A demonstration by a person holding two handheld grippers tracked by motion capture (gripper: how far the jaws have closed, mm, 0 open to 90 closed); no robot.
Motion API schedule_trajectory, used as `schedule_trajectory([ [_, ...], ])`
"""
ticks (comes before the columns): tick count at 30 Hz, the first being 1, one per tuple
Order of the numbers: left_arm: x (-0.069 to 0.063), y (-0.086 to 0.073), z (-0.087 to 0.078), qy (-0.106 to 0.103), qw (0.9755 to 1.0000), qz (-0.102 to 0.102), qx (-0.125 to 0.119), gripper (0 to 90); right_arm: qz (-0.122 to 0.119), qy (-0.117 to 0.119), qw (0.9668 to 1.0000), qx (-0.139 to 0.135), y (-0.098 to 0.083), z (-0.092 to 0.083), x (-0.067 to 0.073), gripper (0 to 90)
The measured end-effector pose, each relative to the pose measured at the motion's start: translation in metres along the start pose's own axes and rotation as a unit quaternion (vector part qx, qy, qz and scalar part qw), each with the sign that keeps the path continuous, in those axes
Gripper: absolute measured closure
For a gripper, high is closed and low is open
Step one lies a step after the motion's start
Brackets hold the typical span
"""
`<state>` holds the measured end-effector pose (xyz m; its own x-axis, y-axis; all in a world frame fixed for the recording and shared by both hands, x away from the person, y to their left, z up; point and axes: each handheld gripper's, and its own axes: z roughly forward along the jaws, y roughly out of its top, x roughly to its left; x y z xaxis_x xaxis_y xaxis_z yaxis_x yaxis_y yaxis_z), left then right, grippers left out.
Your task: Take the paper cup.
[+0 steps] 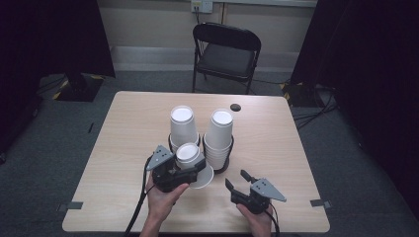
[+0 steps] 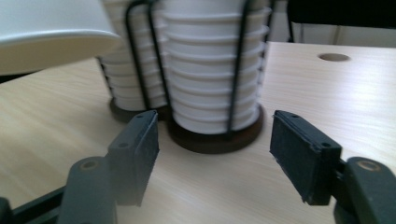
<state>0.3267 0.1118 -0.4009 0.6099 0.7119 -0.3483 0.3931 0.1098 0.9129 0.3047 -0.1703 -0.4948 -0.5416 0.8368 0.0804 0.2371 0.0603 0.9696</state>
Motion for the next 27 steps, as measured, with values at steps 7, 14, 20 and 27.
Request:
schedule_trajectory([
  [7,0.007,-0.013,-0.013,-0.034,0.9987,-0.036,0.006,21.1,0.012,0.071,0.9973,-0.015,-0.001,0.006,0.022,40.5],
  [14,0.01,-0.021,-0.02,-0.049,0.9949,-0.088,-0.008,21.1,-0.003,0.113,0.9929,-0.036,-0.001,0.012,0.038,43.1],
  [20,0.013,-0.029,-0.02,-0.057,0.992,-0.113,-0.005,21.1,-0.007,0.135,0.9891,-0.06,0.002,0.016,0.045,45.3],
  [27,0.009,-0.03,-0.02,-0.073,0.9895,-0.125,0.001,21.0,-0.05,0.135,0.9858,-0.087,0.009,0.021,0.05,52.6],
])
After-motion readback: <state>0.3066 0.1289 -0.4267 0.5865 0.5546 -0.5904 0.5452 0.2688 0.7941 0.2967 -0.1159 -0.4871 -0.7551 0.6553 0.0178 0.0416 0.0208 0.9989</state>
